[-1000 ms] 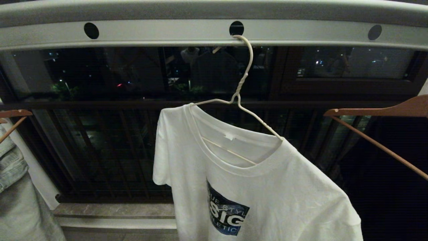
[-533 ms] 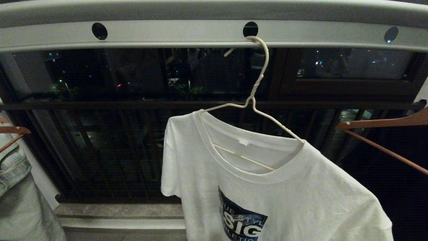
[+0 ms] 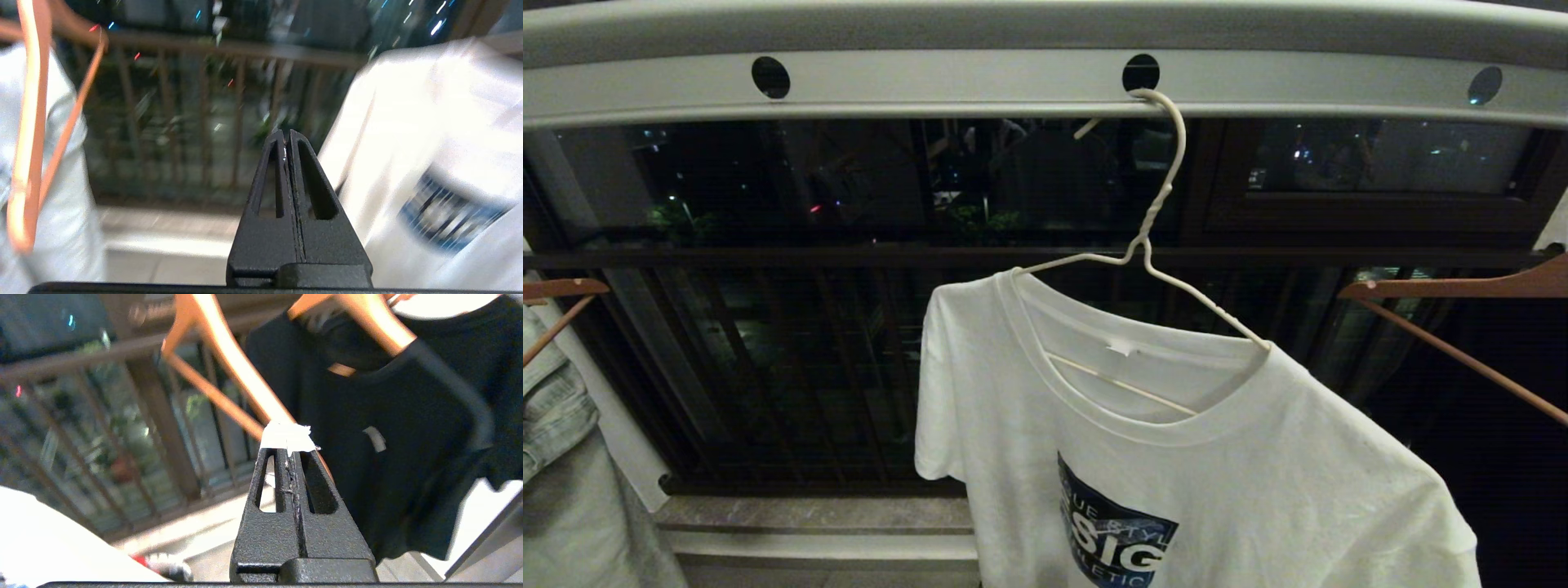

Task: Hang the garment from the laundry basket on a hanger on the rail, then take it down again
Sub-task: Take the clothes off the clothes rack

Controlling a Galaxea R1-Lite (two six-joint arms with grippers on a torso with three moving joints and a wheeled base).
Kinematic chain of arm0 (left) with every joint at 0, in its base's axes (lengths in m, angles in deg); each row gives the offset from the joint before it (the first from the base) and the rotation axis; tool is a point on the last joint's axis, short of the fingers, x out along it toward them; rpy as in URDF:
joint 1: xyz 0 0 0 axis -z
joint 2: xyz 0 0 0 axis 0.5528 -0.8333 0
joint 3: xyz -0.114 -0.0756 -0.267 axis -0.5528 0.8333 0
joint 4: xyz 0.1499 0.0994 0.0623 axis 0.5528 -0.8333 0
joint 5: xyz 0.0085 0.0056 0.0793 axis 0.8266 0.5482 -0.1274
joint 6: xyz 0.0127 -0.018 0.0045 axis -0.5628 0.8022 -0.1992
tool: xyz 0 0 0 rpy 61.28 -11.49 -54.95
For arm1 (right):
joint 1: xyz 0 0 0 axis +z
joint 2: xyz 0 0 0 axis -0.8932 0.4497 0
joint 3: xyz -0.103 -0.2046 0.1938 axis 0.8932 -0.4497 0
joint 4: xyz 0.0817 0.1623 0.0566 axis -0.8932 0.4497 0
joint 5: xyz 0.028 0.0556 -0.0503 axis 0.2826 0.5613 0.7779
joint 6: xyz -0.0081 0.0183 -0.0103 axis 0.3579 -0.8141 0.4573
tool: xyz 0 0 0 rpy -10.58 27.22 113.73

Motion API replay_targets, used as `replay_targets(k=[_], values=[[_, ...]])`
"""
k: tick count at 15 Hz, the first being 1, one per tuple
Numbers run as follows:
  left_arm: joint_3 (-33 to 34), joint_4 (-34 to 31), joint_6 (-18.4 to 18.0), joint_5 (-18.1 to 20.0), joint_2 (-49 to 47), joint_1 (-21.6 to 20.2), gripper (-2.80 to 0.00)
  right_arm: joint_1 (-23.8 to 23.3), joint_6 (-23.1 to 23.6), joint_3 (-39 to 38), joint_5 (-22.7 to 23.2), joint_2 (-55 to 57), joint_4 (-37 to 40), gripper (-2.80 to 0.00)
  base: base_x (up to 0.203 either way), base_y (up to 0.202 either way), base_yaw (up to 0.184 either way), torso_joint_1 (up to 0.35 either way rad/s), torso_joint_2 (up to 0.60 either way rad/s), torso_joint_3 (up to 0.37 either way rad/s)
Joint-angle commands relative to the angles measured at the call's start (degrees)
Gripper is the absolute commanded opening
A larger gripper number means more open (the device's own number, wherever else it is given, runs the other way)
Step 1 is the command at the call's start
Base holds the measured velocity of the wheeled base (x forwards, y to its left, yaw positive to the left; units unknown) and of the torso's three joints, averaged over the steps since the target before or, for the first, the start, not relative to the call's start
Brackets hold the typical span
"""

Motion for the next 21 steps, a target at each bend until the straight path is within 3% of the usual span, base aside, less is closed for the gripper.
replay_targets(k=[1,3,5,7,10,14,16,17,20,21], values=[[10.1,3.8,-2.3,0.0,4.1,-0.1,-2.80,-1.1,0.2,-4.3,0.4,-0.4,-2.5,-2.80,0.000,0.000,0.000,0.000,0.00,0.000],[18.0,11.2,-5.0,0.0,5.1,-0.1,-2.80,-4.6,2.3,-4.7,3.1,-0.7,-3.2,-2.80,0.000,0.000,0.000,0.000,0.00,0.000],[23.4,15.3,-6.4,0.0,6.5,-0.1,-2.80,-4.9,2.8,-8.5,6.7,-3.6,-3.7,-2.80,0.000,0.000,0.000,0.000,0.00,0.000],[26.9,15.9,-8.2,0.0,9.1,0.0,-2.80,-5.1,4.7,-16.6,10.9,-8.5,-7.6,-2.80,0.000,0.000,0.000,0.000,0.00,0.000],[31.7,16.0,-13.5,-0.3,11.8,0.2,-2.80,-5.3,7.8,-31.3,19.3,-14.8,-19.4,-2.80,0.000,0.000,0.000,0.000,0.00,0.000],[40.1,23.0,-14.7,-0.4,11.8,0.2,-2.80,-5.3,10.1,-46.8,25.6,-16.2,-35.9,-2.80,0.000,0.000,0.000,0.000,0.00,0.000],[42.4,26.6,-15.4,-0.3,11.8,0.2,-2.80,-5.3,13.5,-52.3,26.8,-16.3,-40.9,-2.80,0.000,0.000,0.000,0.000,0.00,0.000],[43.2,26.7,-15.3,-0.3,11.8,0.2,-2.80,-5.3,15.4,-53.0,27.0,-16.3,-41.4,-2.80,0.000,0.000,0.000,0.000,0.00,0.000],[43.3,26.7,-13.7,-0.3,11.8,0.2,-2.80,-5.3,13.8,-52.6,29.1,-16.3,-36.6,-2.80,0.000,0.000,0.000,0.000,0.00,0.000],[43.2,26.7,-12.3,-0.4,11.8,0.2,-2.80,-5.3,11.0,-52.2,29.4,-16.3,-35.7,-2.80,0.000,0.000,0.000,0.000,0.00,0.000]])
